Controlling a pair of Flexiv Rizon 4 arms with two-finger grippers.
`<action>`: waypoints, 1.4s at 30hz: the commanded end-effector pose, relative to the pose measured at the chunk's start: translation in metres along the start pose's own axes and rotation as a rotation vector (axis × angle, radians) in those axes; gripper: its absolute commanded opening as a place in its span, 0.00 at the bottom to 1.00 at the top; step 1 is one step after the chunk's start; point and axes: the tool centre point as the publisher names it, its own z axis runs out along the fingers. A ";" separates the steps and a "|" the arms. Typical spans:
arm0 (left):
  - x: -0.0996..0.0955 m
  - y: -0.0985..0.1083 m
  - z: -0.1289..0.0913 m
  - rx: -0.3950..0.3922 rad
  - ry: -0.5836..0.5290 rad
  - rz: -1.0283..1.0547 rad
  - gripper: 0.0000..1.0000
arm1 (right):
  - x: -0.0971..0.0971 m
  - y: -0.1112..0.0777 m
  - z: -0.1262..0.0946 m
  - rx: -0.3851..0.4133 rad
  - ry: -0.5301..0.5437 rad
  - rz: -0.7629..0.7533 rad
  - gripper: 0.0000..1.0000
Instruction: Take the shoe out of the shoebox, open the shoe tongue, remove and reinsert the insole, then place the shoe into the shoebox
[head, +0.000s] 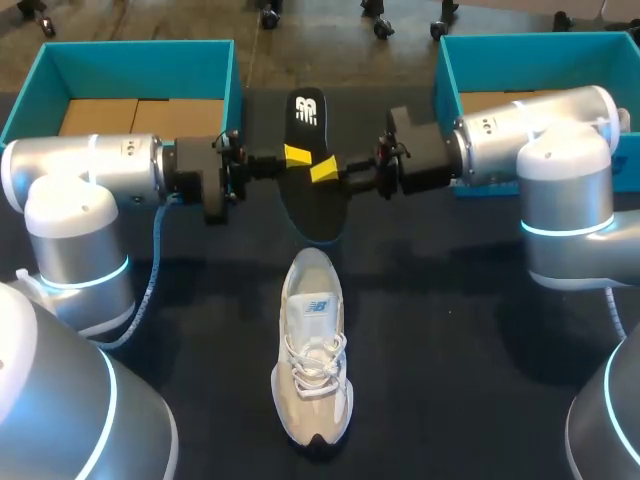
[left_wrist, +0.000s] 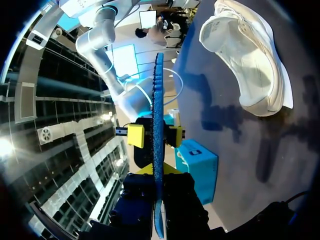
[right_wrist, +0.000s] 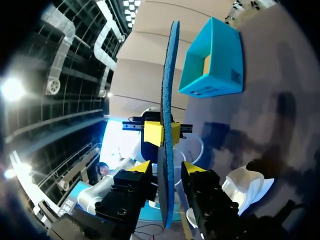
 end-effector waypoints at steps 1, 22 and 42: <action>0.000 0.000 0.000 -0.001 -0.001 0.001 0.00 | 0.000 -0.001 0.003 -0.005 0.007 -0.006 0.37; 0.000 0.000 0.000 -0.001 -0.001 0.001 0.00 | -0.001 -0.005 0.003 -0.021 0.010 0.001 0.00; -0.008 -0.008 -0.039 0.082 0.289 -0.207 1.00 | -0.009 -0.008 -0.012 -0.102 0.038 -0.041 0.00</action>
